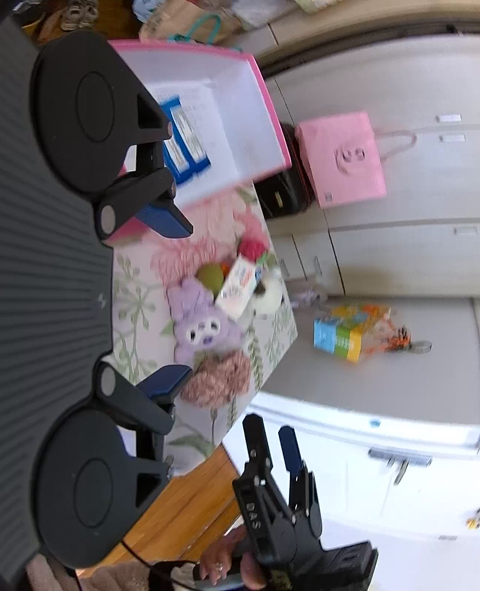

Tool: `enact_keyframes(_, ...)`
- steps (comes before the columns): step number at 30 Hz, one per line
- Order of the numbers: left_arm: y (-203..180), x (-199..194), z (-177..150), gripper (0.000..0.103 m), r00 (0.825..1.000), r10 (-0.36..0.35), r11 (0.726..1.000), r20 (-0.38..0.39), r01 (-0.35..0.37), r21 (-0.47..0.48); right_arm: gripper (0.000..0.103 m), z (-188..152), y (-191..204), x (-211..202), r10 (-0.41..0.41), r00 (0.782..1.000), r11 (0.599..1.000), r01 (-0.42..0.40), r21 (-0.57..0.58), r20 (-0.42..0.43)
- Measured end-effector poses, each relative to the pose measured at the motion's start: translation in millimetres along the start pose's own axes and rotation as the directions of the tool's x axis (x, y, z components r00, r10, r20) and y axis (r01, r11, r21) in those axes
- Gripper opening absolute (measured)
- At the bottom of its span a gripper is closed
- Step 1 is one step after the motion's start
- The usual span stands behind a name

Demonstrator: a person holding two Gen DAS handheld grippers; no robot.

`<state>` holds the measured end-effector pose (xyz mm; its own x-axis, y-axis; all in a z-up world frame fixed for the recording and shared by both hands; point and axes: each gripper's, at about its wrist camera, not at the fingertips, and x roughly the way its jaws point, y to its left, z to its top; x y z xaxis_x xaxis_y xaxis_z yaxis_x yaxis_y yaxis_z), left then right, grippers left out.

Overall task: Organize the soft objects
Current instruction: 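Grasp the white tissue pack with the left gripper while the right grasps the pink scrunchie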

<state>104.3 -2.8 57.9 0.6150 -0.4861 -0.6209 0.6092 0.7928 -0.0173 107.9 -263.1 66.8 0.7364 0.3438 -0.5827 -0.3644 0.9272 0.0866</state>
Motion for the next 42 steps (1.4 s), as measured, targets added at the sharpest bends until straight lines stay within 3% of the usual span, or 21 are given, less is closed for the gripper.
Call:
enact_keyframes(5,-23,26,1,0.075,0.998,-0.047,0.998,-0.04,0.049,0.033,0.077,-22,-20,2,-0.019,1.0,1.0,0.02,0.023,-0.012)
enact_keyframes(11,-28,68,-1,0.075,0.989,-0.076,0.997,-0.13,0.075,-0.012,0.077,-46,-39,15,-0.026,0.999,0.999,0.027,0.03,-0.042)
enact_keyframes(15,-22,88,-3,0.075,0.984,-0.073,0.996,-0.165,0.065,-0.055,0.077,-55,-49,26,-0.031,0.998,0.999,0.033,0.035,-0.061)
enact_keyframes(20,-17,114,0,0.075,0.987,-0.042,0.994,-0.158,0.024,-0.111,0.08,-62,-59,39,-0.024,0.998,0.998,0.027,0.052,-0.064)
enact_keyframes(24,-12,142,3,0.075,0.991,-0.01,0.984,-0.13,-0.013,-0.177,0.082,-71,-63,59,-0.07,0.996,0.996,0.073,0.045,-0.06)
enact_keyframes(30,3,185,12,0.075,0.995,0.078,0.95,-0.068,-0.095,-0.296,0.082,-80,-74,97,-0.125,0.99,0.985,0.132,0.11,-0.061)
enact_keyframes(35,17,216,17,0.075,0.987,0.15,0.915,-0.058,-0.16,-0.369,0.083,-91,-76,115,-0.177,0.983,0.971,0.182,0.153,-0.05)
enact_keyframes(37,24,227,17,0.075,0.981,0.191,0.881,-0.046,-0.191,-0.434,0.084,-96,-74,119,-0.185,0.982,0.968,0.189,0.163,-0.042)
enact_keyframes(39,29,234,17,0.075,0.978,0.207,0.857,-0.025,-0.194,-0.476,0.084,-100,-71,123,-0.196,0.98,0.968,0.198,0.157,-0.032)
enact_keyframes(42,29,240,18,0.075,0.978,0.209,0.846,0.004,-0.179,-0.502,0.084,-104,-67,126,-0.211,0.977,0.967,0.211,0.14,-0.016)
